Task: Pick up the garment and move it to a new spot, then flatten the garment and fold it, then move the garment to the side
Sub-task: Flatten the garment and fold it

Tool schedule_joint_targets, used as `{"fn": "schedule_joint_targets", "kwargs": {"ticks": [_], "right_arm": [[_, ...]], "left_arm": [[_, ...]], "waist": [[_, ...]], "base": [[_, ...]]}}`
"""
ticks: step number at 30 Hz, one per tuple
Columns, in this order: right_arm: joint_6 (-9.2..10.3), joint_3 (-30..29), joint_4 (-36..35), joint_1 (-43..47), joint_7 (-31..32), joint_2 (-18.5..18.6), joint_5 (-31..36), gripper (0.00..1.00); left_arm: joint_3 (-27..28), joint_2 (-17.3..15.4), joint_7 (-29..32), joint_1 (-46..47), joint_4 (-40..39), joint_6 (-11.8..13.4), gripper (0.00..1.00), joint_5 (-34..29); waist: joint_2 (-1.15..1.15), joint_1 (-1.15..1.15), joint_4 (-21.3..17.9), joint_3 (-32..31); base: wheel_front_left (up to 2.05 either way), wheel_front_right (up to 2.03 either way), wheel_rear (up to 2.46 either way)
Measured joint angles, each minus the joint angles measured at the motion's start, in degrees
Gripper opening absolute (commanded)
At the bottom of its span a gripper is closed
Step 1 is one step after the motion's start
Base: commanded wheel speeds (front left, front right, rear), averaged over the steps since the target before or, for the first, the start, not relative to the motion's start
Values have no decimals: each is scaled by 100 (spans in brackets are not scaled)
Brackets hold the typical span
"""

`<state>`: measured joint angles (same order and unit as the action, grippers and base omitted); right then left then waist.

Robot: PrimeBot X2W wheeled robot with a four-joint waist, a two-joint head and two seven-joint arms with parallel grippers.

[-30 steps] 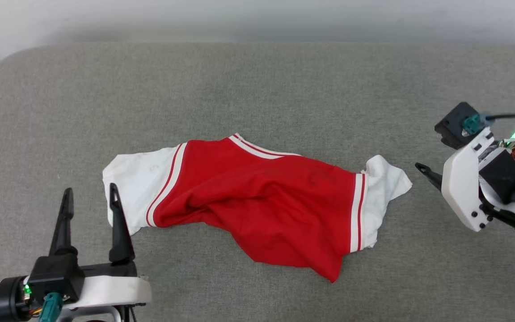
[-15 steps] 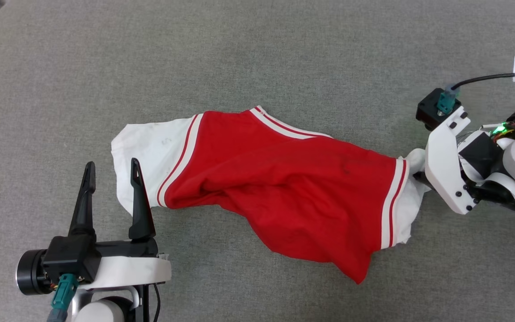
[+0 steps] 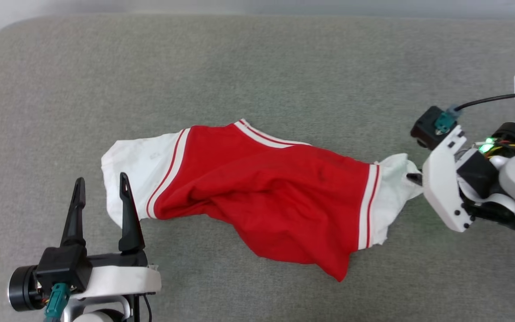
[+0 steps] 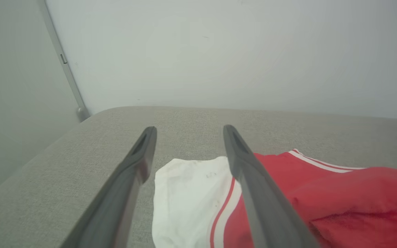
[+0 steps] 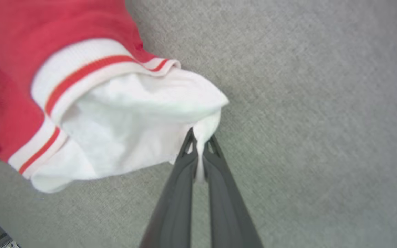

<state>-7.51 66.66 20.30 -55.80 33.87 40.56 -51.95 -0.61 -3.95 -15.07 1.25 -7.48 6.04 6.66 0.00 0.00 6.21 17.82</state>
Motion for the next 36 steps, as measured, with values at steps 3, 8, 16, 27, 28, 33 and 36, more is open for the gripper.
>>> {"fn": "schedule_joint_targets", "kwargs": {"ticks": [3,8,16,27,28,33,36], "right_arm": [[0,-104,-419,25,-229,375,-188,0],[0,-489,-1145,480,-318,1173,-746,0],[0,-1099,-1088,1368,-153,1942,-1220,0],[-4,-1436,701,2050,-10,1106,-1082,0],[-4,-1469,779,2072,-69,1040,-1047,0],[0,-1657,922,2153,-597,827,-790,100],[0,-1819,732,2181,-966,808,-646,100]], "left_arm": [[69,38,0,-109,9,-49,100,-8],[135,71,0,-226,-15,-100,100,-35],[201,91,0,-293,-41,-198,100,-80],[132,99,0,-193,160,-294,100,-137],[143,100,0,-195,178,-293,100,-137],[202,101,0,-222,296,-289,100,-141],[269,103,0,-224,347,-322,100,-157]], "waist": [[0,0,-156,-154],[0,0,-380,-331],[0,0,-515,-317],[0,0,-350,-255],[0,0,-348,-283],[0,0,-385,-495],[0,0,-415,-671]], "base": [[0,0,0],[0,0,0],[0,0,0],[0,0,0],[0,0,0],[0,0,0],[0,0,0]]}}
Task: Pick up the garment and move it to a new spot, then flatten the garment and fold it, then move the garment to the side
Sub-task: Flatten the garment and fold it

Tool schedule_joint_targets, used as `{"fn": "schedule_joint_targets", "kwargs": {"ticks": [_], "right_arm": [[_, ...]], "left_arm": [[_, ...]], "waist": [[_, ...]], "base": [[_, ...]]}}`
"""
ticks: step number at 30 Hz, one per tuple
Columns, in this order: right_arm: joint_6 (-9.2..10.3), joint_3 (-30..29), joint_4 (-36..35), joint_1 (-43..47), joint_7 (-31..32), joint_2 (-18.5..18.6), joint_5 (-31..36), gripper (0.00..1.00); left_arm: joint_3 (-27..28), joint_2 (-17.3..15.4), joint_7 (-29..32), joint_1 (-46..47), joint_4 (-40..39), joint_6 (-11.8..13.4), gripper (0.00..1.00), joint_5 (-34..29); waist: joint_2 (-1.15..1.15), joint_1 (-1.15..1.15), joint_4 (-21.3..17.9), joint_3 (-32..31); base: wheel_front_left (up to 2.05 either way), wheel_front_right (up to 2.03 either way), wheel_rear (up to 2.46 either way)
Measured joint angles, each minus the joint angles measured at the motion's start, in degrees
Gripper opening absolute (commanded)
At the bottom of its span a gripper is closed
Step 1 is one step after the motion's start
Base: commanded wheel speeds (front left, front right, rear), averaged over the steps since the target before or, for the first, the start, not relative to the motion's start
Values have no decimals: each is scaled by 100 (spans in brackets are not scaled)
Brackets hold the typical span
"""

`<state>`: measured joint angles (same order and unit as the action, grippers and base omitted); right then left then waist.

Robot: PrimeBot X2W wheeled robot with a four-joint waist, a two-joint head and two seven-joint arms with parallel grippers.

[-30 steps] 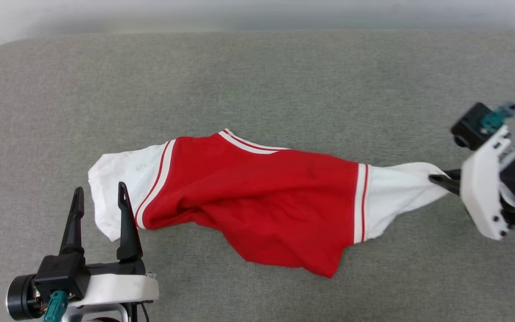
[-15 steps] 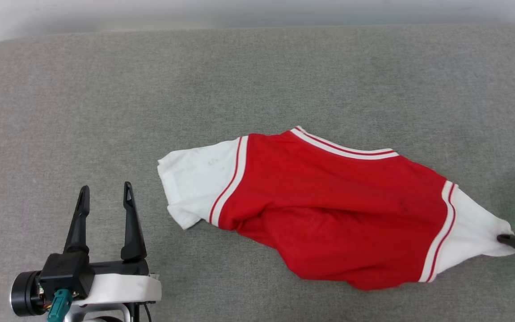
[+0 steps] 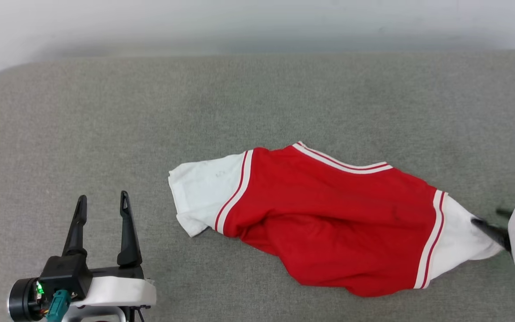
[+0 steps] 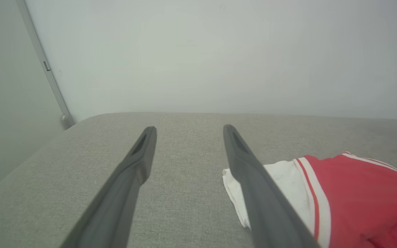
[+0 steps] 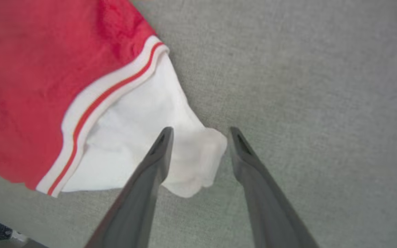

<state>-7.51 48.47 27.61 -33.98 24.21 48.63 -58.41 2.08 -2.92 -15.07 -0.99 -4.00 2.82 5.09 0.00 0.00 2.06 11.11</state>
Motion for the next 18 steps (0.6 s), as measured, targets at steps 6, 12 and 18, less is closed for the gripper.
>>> {"fn": "schedule_joint_targets", "kwargs": {"ticks": [6,12,18], "right_arm": [[0,-662,-617,36,-1202,136,534,100],[0,-1992,-771,296,-2777,-469,1623,100],[1,-3489,-1127,988,-3662,-1551,3065,100]], "left_arm": [[193,-140,0,131,67,-191,100,-38],[321,-458,0,552,227,-401,100,-89],[226,-916,7,1269,510,-658,100,-194]], "waist": [[0,0,-92,-277],[0,0,-218,-307],[0,0,-292,-271]], "base": [[0,0,0],[0,0,0],[0,0,0]]}}
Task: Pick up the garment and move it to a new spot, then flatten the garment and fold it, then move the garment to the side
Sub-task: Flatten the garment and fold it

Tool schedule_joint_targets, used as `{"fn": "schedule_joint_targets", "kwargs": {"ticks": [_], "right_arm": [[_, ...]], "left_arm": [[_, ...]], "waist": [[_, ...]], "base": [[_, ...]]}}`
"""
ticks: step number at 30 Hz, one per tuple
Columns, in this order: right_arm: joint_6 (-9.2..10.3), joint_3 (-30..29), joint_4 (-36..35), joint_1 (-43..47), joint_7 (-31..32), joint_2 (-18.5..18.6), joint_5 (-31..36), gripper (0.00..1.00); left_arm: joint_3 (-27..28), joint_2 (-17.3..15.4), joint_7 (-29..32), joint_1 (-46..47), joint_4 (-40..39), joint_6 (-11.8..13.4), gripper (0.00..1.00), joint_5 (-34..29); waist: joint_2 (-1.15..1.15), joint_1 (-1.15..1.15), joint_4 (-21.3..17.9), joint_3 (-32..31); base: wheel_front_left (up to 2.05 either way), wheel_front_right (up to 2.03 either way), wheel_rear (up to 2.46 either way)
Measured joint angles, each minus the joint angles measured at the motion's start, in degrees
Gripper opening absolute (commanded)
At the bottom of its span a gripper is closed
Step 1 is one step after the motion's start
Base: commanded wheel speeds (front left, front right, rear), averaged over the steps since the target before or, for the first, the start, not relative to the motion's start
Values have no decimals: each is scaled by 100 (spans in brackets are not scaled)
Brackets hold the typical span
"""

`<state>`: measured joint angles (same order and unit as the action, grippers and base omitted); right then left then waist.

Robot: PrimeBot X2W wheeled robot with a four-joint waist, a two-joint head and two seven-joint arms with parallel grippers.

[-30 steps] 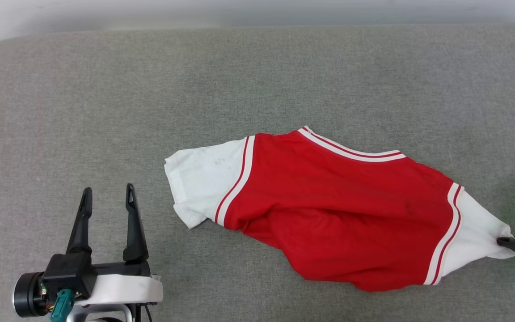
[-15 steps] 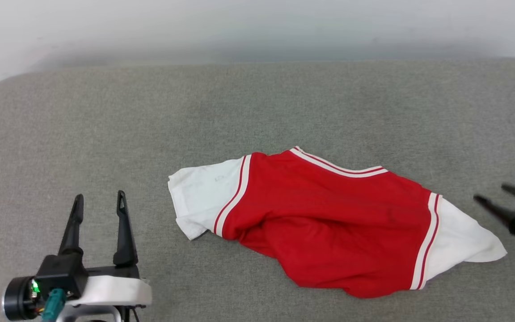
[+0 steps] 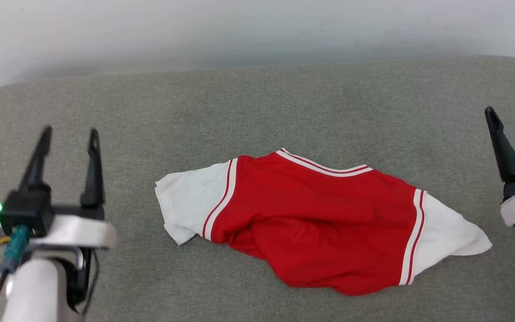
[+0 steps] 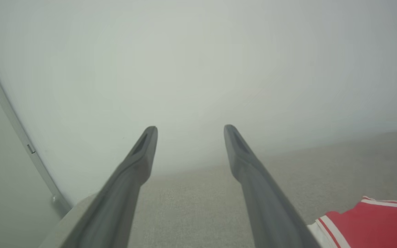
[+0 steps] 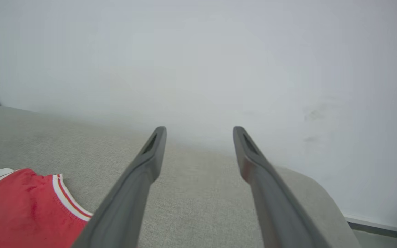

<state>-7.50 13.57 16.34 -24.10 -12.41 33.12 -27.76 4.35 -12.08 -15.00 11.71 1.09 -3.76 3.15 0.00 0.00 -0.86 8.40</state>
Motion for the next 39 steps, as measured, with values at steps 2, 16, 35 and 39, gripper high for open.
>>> {"fn": "schedule_joint_targets", "kwargs": {"ticks": [2,16,35,39], "right_arm": [[-1,-480,-303,297,-123,-382,493,100],[-1,-1770,-2218,2013,-264,-2426,1925,100],[0,-1605,-2737,2073,-267,-2917,2097,100],[0,-1559,-2709,1995,-267,-2936,2125,100]], "left_arm": [[-15,-102,87,283,51,-42,100,14],[-1170,-1339,2287,2165,687,-358,100,828],[-4692,-3339,6417,4087,1017,-365,100,4539],[-5180,-3446,6727,4374,1163,-364,100,4773]], "waist": [[0,0,-23,22],[0,0,-245,285],[0,0,-547,1021],[0,0,-617,1217]], "base": [[0,0,0],[0,0,0],[0,0,0],[0,0,0]]}}
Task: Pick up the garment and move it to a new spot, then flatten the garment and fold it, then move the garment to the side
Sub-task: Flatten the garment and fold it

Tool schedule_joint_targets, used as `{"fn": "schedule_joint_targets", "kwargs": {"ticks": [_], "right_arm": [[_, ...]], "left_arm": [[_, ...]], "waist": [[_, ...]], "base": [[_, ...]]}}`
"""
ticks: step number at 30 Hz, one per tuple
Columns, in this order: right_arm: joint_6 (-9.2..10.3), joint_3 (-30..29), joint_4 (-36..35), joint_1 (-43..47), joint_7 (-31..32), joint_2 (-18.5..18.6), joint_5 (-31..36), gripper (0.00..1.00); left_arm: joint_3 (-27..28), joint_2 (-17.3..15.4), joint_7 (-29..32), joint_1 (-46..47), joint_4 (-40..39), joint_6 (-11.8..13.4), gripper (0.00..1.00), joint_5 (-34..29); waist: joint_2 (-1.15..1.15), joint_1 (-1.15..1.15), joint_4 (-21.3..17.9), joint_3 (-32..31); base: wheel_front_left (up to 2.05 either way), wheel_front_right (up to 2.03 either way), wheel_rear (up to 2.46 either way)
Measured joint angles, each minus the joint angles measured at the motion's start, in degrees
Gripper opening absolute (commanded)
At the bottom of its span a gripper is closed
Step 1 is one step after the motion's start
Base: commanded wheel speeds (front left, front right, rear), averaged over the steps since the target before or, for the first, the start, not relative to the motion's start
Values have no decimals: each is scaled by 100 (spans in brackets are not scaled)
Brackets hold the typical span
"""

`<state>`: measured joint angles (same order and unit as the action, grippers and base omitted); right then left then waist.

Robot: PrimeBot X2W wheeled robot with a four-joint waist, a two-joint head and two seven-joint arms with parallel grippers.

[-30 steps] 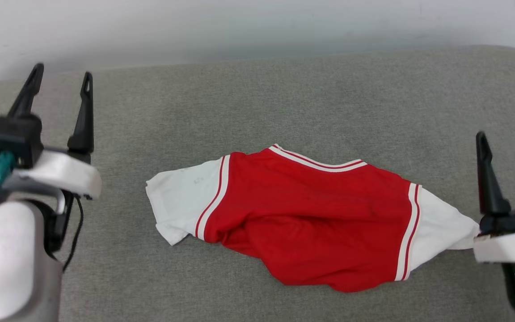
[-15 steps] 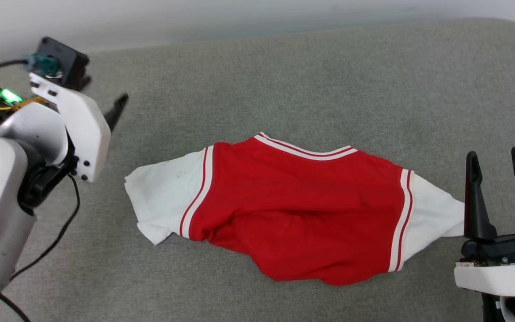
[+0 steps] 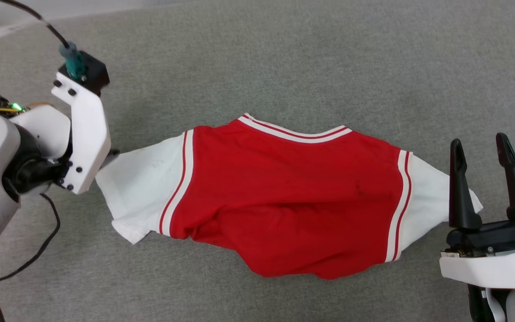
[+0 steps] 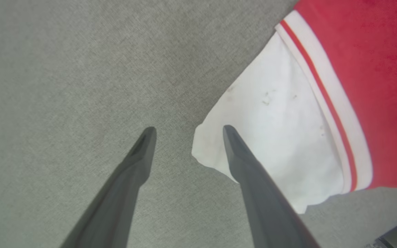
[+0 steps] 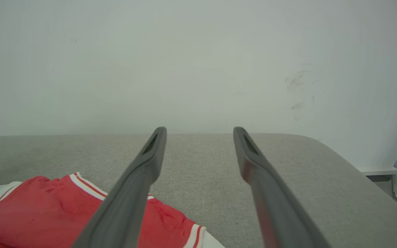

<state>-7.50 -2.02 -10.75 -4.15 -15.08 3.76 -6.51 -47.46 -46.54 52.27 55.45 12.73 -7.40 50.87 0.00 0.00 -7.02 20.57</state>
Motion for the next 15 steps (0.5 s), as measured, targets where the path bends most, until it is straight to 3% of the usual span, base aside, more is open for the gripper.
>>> {"fn": "schedule_joint_targets", "kwargs": {"ticks": [7,12,13,14,15], "right_arm": [[-1,70,51,-148,0,-22,32,100],[0,86,107,-204,0,-35,32,100],[-1,92,124,-218,0,-36,43,100],[0,109,149,-239,0,-40,51,100],[-1,126,178,-260,0,-43,67,100]], "left_arm": [[-805,-194,475,164,233,0,100,365],[-1180,-286,387,247,305,0,100,476],[-1222,-286,313,253,321,0,92,488],[-1234,-280,202,250,357,0,0,535],[-1251,-268,87,249,383,0,0,605]], "waist": [[0,0,-152,245],[0,-1,-220,329],[0,0,-227,331],[0,0,-236,325],[0,0,-243,310]], "base": [[0,0,0],[0,0,0],[0,0,0],[0,0,0],[0,0,0]]}}
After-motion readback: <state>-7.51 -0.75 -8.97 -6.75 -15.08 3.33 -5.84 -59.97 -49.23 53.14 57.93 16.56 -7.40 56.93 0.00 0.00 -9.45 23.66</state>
